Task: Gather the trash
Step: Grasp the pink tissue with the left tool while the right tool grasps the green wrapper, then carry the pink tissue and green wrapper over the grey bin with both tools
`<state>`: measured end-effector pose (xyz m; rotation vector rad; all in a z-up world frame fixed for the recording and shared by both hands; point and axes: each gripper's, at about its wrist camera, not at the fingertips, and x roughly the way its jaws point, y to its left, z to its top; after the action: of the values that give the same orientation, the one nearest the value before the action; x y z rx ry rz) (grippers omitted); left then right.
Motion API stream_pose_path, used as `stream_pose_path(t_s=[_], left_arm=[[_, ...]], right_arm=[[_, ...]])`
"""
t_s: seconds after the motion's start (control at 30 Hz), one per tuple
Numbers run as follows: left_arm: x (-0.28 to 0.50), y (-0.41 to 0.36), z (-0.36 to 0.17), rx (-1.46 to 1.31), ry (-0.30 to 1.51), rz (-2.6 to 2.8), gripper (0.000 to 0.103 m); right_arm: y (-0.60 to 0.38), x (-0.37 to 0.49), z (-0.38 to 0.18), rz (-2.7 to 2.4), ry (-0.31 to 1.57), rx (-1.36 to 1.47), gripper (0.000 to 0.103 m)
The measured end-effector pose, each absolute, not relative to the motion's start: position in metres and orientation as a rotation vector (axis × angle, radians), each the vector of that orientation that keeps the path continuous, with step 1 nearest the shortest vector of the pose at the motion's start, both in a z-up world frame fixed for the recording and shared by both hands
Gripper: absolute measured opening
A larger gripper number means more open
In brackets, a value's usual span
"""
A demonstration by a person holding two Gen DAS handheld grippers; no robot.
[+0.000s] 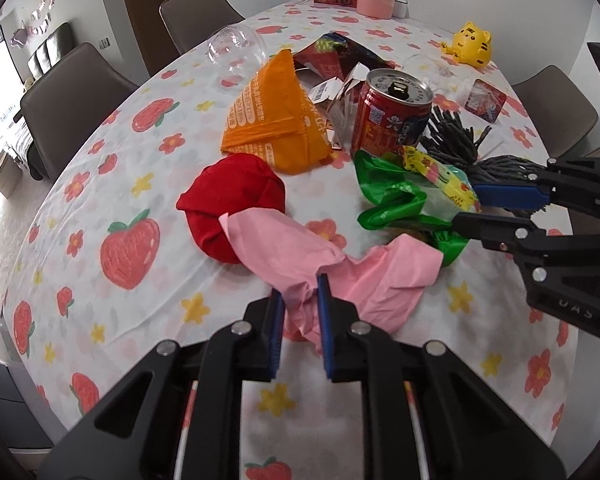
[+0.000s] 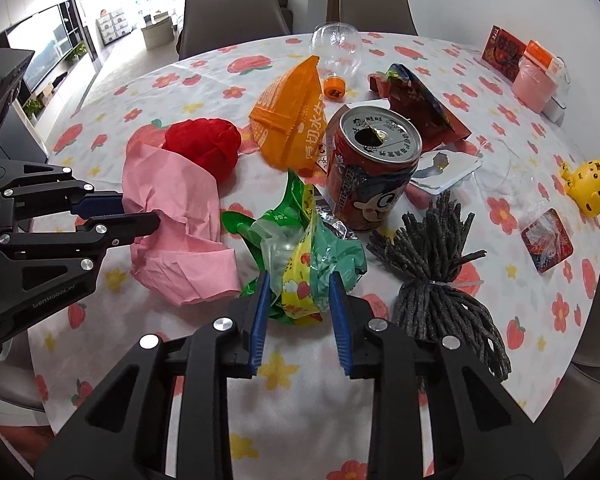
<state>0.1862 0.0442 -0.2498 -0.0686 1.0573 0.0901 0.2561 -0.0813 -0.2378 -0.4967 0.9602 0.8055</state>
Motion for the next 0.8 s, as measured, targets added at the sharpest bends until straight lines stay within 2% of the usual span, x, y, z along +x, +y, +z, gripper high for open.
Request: stream_pose_path(t_s=[0.43,0.8], left_arm=[[0.129,0.054,-0.209,-0.109,0.976,0.131,0.011],[0.009,0.088,-0.167,-0.185,0.923,0.377,0.011]], right_arm=[[-0.106,0.203,-0.188,0.845,0.892,-0.463,0.024],[-0.067,0.127,-0.143,1.1,0.789,-0.502,0.024]])
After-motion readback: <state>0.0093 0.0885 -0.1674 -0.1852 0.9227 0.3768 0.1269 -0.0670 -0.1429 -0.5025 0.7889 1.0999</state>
